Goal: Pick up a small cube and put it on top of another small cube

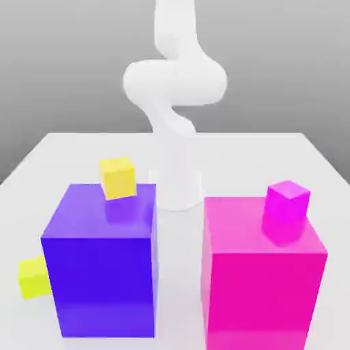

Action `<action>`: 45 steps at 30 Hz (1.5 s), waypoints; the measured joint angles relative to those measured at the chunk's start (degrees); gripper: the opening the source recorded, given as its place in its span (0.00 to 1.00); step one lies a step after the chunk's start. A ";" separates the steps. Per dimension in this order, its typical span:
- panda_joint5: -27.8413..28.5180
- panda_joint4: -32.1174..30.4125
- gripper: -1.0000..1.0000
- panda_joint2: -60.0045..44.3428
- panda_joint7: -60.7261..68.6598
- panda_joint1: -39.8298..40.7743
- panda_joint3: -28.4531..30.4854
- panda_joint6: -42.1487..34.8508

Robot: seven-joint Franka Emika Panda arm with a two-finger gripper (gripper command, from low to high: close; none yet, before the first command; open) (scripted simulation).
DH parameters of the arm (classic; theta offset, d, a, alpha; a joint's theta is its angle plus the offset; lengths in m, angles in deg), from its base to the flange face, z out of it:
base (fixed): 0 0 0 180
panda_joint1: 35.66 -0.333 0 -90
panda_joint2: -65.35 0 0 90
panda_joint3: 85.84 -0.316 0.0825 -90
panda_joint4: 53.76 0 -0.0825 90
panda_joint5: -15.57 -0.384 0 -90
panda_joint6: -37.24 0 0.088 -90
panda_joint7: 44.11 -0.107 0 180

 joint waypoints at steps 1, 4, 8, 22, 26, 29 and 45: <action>1.03 -0.22 0.50 0.67 3.10 -0.16 1.63 -0.61; 3.93 -0.92 0.50 2.23 11.92 -0.62 6.36 -2.09; 7.78 -1.95 0.50 3.50 23.34 -1.42 12.86 -3.41; 20.31 -6.49 0.50 -0.97 63.18 -6.87 37.79 -1.81; 23.62 -7.91 0.50 -4.99 74.07 -10.65 46.05 0.64; 25.94 -8.96 0.50 -8.80 82.05 -14.77 52.93 3.15; 56.54 -9.30 0.50 -12.88 101.25 -70.66 114.49 14.46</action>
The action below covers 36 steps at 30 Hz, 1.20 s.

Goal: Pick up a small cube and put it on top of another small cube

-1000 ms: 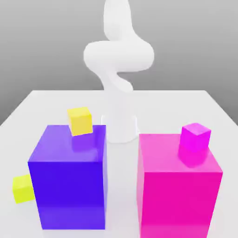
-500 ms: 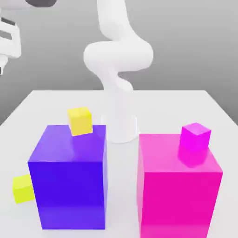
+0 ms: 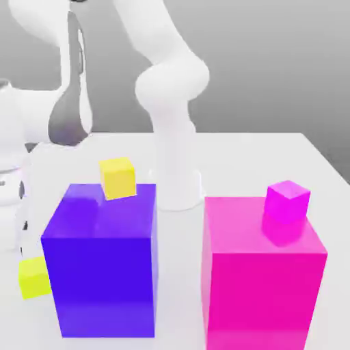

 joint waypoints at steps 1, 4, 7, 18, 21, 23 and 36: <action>3.20 0.86 0.50 1.88 -1.85 -2.65 3.28 0.58; 8.15 2.25 0.00 4.92 -4.87 -6.30 7.93 1.47; 8.20 2.26 0.00 4.92 -4.91 -6.30 7.92 1.33; -7.80 -0.95 0.00 -1.52 4.34 15.85 -21.71 -8.56; -10.83 -0.29 0.00 0.17 4.45 22.69 -33.90 -14.18; -12.30 0.35 0.00 1.97 3.70 25.31 -40.81 -18.04; -24.32 5.13 0.00 4.74 -5.77 18.14 -68.54 -33.69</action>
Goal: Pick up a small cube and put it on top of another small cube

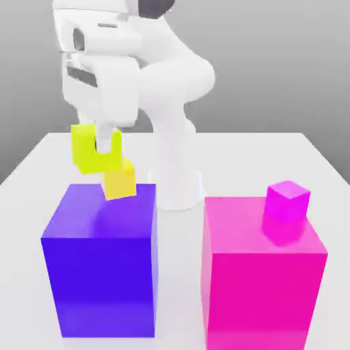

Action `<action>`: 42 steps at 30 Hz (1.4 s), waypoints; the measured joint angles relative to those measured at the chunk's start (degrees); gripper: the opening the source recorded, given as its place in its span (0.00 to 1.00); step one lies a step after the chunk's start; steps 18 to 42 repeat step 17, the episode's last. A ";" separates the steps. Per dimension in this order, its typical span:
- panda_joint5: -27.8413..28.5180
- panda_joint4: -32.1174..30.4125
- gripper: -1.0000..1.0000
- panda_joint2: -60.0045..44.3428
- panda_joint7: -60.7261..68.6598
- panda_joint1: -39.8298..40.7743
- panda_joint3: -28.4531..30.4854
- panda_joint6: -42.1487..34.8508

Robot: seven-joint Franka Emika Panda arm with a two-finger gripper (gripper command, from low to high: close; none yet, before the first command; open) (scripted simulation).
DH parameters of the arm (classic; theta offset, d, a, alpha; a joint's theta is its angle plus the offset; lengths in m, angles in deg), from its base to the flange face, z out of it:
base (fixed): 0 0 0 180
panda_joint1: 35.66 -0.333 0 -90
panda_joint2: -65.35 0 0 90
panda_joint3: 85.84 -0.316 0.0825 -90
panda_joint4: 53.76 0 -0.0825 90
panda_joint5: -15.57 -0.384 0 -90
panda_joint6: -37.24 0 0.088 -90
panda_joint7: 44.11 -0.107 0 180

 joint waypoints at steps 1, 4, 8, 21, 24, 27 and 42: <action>-1.20 0.33 0.00 -0.66 -0.83 -1.53 -1.23 -0.43; -5.07 1.22 0.00 -3.34 -3.20 -6.58 -4.20 -1.06; -11.20 2.15 0.00 -8.48 -5.69 -13.96 -6.75 -0.42; -15.09 -3.05 1.00 -15.71 -5.92 -18.95 -4.24 9.73; -15.09 -3.05 1.00 -15.71 -5.92 -18.95 -4.24 9.73; -15.09 -3.05 1.00 -15.71 -5.92 -18.95 -4.24 9.73; -15.09 -3.05 1.00 -15.71 -5.92 -18.95 -4.24 9.73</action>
